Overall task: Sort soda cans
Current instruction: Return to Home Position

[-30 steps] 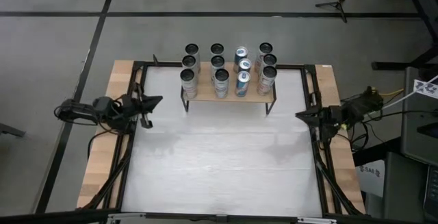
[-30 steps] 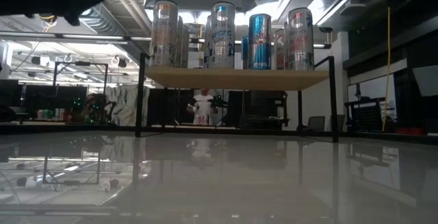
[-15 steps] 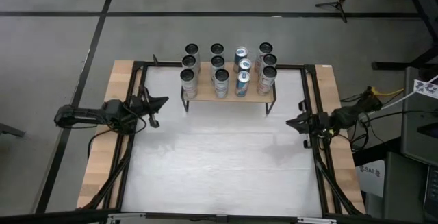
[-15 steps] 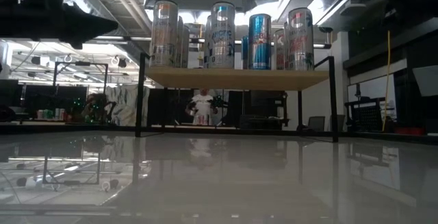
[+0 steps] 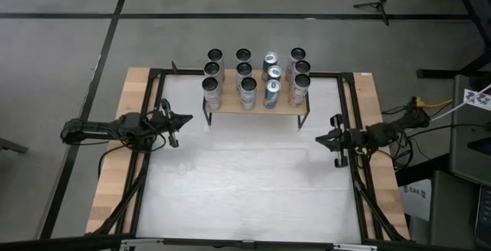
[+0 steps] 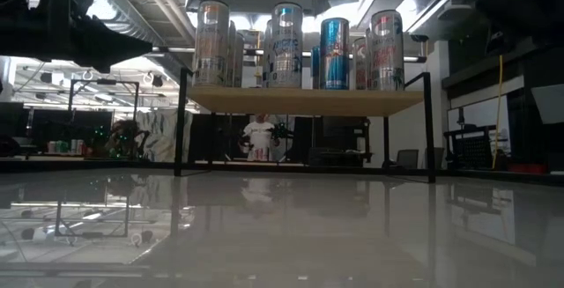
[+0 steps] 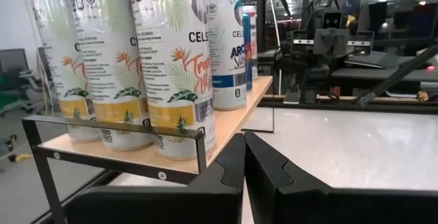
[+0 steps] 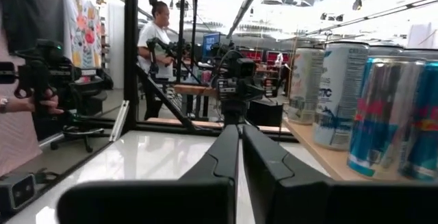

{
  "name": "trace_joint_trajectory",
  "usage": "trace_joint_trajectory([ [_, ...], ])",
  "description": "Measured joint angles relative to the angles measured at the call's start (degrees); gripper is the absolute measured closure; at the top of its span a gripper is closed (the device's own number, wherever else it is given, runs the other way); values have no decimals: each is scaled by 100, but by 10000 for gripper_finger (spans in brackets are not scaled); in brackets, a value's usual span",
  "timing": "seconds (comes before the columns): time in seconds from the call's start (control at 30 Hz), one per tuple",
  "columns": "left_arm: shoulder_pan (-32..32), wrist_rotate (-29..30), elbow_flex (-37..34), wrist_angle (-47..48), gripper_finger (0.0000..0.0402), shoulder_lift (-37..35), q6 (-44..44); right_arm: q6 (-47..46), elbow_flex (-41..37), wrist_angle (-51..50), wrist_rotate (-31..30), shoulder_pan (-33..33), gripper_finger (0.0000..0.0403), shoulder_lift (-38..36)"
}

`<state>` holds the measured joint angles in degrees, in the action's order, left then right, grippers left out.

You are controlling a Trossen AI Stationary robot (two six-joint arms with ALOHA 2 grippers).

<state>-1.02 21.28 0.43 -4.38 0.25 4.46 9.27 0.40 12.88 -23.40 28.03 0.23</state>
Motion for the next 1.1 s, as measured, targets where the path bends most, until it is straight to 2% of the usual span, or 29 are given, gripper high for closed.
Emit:
trace_joint_trajectory([
  [0.17,0,0,0,9,401,0,-36,27,0,-164,537,-803,384,0],
  [0.33,0,0,0,12,401,0,-81,-418,1,-918,1090,-1670,384,0],
  [0.53,0,17,0,71,401,0,-133,-408,13,-1111,1925,-2289,384,50],
  [0.83,0,20,2,76,401,1,-137,-150,13,-1166,2160,-2827,384,50],
  [1.1,0,28,2,76,401,2,-109,-150,13,-1173,2162,-2846,384,52],
])
